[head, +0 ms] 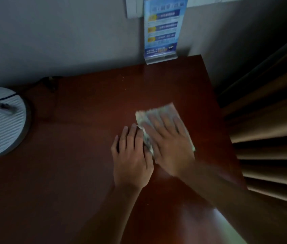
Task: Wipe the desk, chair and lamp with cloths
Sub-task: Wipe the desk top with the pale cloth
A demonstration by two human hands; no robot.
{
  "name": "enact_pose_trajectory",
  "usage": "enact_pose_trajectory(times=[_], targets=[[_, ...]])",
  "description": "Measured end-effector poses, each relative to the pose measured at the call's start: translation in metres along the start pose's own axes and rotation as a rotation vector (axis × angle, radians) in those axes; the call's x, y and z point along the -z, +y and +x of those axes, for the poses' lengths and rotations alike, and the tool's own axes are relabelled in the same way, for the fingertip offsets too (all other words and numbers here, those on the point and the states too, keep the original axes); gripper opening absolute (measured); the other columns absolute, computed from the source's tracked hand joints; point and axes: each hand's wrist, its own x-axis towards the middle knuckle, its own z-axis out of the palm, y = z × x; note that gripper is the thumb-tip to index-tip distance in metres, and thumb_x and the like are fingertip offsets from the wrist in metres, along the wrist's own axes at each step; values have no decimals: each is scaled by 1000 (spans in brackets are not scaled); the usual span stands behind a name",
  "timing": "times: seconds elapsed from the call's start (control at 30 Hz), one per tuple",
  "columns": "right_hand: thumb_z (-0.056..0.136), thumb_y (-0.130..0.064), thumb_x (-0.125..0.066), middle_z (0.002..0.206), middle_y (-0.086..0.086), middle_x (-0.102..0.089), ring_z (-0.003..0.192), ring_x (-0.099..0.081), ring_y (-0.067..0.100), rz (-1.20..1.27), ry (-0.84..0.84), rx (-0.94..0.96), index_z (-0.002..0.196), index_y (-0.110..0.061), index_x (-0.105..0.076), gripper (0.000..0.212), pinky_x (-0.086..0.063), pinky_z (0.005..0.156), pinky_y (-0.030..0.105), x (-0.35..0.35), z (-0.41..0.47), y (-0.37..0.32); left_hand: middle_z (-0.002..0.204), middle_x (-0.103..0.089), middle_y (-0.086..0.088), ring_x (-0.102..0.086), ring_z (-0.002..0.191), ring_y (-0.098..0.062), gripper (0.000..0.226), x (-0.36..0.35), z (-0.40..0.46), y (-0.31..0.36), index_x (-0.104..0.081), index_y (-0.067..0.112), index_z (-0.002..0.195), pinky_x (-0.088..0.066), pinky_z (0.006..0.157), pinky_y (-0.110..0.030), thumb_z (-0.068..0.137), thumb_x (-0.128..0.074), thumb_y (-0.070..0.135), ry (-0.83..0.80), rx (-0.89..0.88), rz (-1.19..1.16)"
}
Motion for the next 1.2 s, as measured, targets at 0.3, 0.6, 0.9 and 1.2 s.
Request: enact_pose_trajectory(times=[0.3,0.6,0.9,1.2], targets=[[106,-42,-12,166,-8,-11,154,-7,19,-66,-7,107,158,-35,-14,52,-6,122,43,29,127,14,147,-51,-6,-40,142,-24,49,-1,0,2,-56,9,134,-28,116,-47,91,-43,29,25,9,-32],[101,-31,-29,161,2,-32,151,-24,26,31,34,260,152,-23,-38,53,-25,119,53,10,51,9,139,-56,-6,-40,141,-23,48,-1,0,0,-53,10,132,-30,115,-49,90,-45,33,16,9,-57],[106,-42,-7,165,-6,-15,153,-11,20,-118,-8,217,157,-31,-18,54,-5,122,43,35,185,-11,149,-48,-5,-37,143,-23,51,-2,0,-1,-52,11,136,-26,117,-47,91,-45,33,-9,10,-79],[105,-39,-17,164,-1,-21,153,-13,24,9,-29,208,156,-28,-29,53,-12,122,49,17,59,7,137,-58,-5,-45,137,-22,41,1,-2,0,-57,11,129,-29,115,-46,91,-42,20,92,37,-204]])
